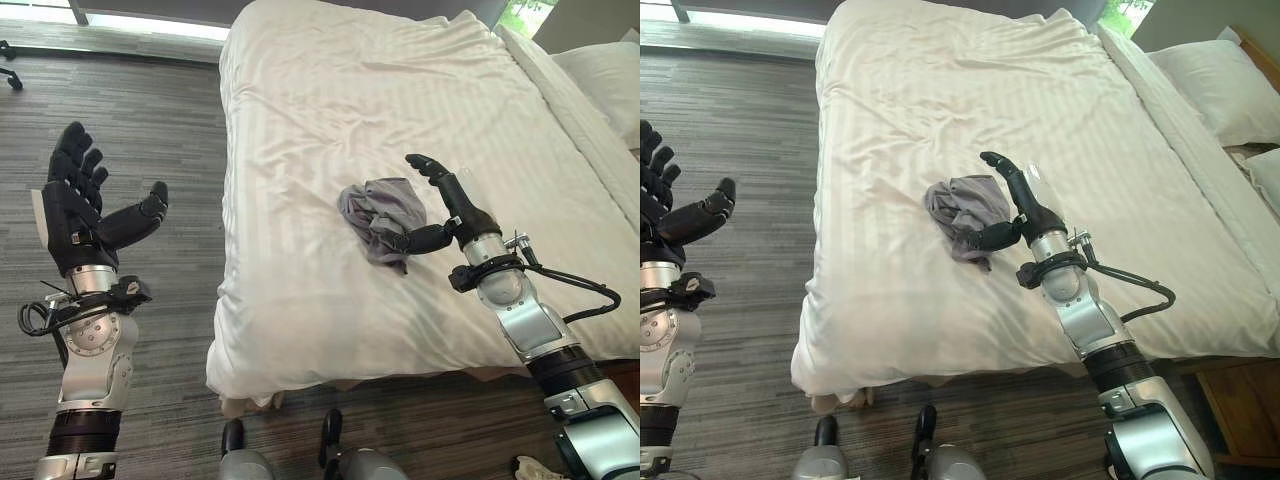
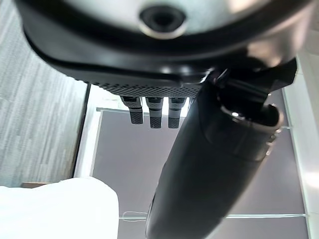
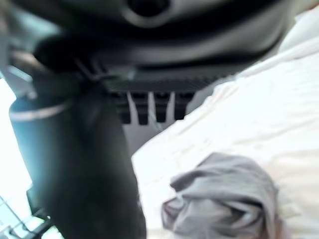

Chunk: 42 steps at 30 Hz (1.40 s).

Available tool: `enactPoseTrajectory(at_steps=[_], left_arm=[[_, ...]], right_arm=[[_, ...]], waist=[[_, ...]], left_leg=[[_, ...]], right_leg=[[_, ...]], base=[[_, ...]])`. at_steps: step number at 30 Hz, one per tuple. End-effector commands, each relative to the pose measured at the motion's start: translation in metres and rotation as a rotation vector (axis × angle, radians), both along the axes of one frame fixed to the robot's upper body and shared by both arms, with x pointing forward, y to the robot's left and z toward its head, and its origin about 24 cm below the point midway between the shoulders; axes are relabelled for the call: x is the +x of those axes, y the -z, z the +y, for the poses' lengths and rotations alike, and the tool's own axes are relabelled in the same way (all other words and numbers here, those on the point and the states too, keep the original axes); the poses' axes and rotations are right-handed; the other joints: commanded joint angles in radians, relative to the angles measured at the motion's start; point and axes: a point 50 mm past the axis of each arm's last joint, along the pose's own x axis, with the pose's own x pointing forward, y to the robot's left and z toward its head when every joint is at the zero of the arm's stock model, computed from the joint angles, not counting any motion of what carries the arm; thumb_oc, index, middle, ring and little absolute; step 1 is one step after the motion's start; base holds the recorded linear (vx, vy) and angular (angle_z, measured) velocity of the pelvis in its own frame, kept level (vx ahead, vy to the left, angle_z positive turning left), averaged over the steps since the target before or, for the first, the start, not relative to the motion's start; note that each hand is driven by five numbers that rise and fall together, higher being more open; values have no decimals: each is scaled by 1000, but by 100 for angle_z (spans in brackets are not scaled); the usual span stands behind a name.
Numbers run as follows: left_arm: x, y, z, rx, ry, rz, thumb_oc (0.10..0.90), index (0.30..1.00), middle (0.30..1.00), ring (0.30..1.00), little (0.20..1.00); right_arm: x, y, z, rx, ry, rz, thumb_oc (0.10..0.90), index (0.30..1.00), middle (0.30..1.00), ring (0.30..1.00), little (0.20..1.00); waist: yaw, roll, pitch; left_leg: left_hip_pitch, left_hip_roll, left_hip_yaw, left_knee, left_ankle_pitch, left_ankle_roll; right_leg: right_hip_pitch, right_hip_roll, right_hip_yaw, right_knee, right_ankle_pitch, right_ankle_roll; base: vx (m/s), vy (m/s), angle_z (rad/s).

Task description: Pick up bed clothes into laundry basket.

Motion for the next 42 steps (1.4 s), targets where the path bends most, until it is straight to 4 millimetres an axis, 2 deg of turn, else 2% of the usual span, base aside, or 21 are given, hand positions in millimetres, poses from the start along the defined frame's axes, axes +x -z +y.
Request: enactPoseTrajectory(at_steps=[1,6,12,16,17,20,23,24,27,30,31,34,35,36,37,42], left_arm=[[-7,-46,5,141,16,-182,800,900,900,900,900],[-9,-45,12,151,-1,-166,800,900,900,900,900],[-11,-39,20,151,-38,-129,800,900,900,900,900],[-9,-42,22,173,-39,-127,800,900,900,900,900],[-8,-49,24,190,-42,-139,800,900,900,900,900],[-8,-49,23,180,-37,-145,800,900,900,900,900],[-8,-47,24,160,-38,-147,800,900,900,900,900],[7,-43,19,251,-71,-69,800,900,900,900,900],[25,-67,13,151,-67,-192,800,900,900,900,900],[36,-78,10,138,-70,-215,800,900,900,900,900],[43,-82,10,128,-78,-213,800,900,900,900,900],[50,-92,8,126,-69,-233,800,900,900,900,900],[60,-93,-1,118,-49,-226,800,900,900,900,900],[65,-93,-4,111,-39,-220,800,900,900,900,900],[67,-96,-5,106,-35,-226,800,900,900,900,900],[74,-92,-4,106,-31,-177,800,900,900,900,900]], right_arm=[[13,-52,8,-40,-20,-188,800,900,900,900,900],[19,-53,-8,-135,47,-165,800,900,900,900,900],[28,-47,-8,-189,82,-132,800,900,900,900,900],[32,-58,-13,-230,103,-144,800,900,900,900,900],[33,-68,-21,-227,136,-165,800,900,900,900,900],[34,-66,-23,-209,151,-165,800,900,900,900,900],[35,-74,-26,-206,170,-182,800,900,900,900,900],[39,-70,-6,-189,127,-184,800,900,900,900,900],[52,-51,-5,-212,191,-111,800,900,900,900,900],[56,-55,3,-231,175,-110,800,900,900,900,900],[59,-55,11,-242,159,-102,800,900,900,900,900],[63,-57,15,-267,159,-104,800,900,900,900,900],[66,-50,17,-273,168,-81,800,900,900,900,900],[67,-45,17,-284,175,-59,478,418,418,418,418],[69,-40,18,-296,179,-38,400,300,300,300,300],[73,-28,32,-355,157,18,400,300,300,300,300]], waist=[[13,-30,-91],[33,-33,-83],[53,-22,-70],[57,-13,-57],[59,-5,-48],[58,0,-43],[57,10,-38],[37,17,-33],[40,42,-17],[33,55,-3],[25,68,8],[20,82,25],[11,94,35],[9,98,34],[8,102,30],[-9,108,14]], left_leg=[[12,-52,106,1,-53,42],[-15,-43,99,1,-45,32],[-33,-36,94,1,-39,25],[-46,-33,91,1,-31,20],[-62,-31,88,1,-24,13],[-72,-29,84,1,-19,11],[-84,-28,80,1,-13,9],[-89,-25,88,1,-11,7],[-110,-24,82,1,2,0],[-134,-21,81,1,14,-4],[-149,-18,83,1,24,-8],[-169,-14,83,1,35,-14],[-184,-8,88,1,49,-22],[-190,-5,88,1,52,-24],[-195,0,90,1,56,-27],[-175,18,105,1,59,-36]], right_leg=[[81,-112,-29,65,-115,86],[71,-107,-43,54,-120,87],[68,-103,-59,41,-126,83],[63,-101,-63,35,-129,80],[56,-96,-69,26,-131,79],[51,-95,-71,24,-131,78],[44,-91,-71,20,-132,75],[33,-89,-65,21,-130,76],[9,-84,-58,22,-129,71],[-19,-81,-53,28,-130,68],[-36,-79,-51,30,-127,65],[-56,-75,-51,30,-125,62],[-71,-71,-50,26,-122,62],[-76,-67,-49,25,-122,61],[-77,-64,-50,21,-122,60],[-61,-46,-33,10,-134,54]], base=[[94,-67,6],[35,-50,8],[33,-45,8],[3,-33,4],[3,-52,2],[2,-41,9],[-4,-46,13],[-16,-15,11],[-22,-61,6],[-77,-47,4],[-51,-44,-1],[-79,-77,-4],[-47,-80,-5],[-49,-111,-5],[-11,-69,-6],[-3,-52,-7]])
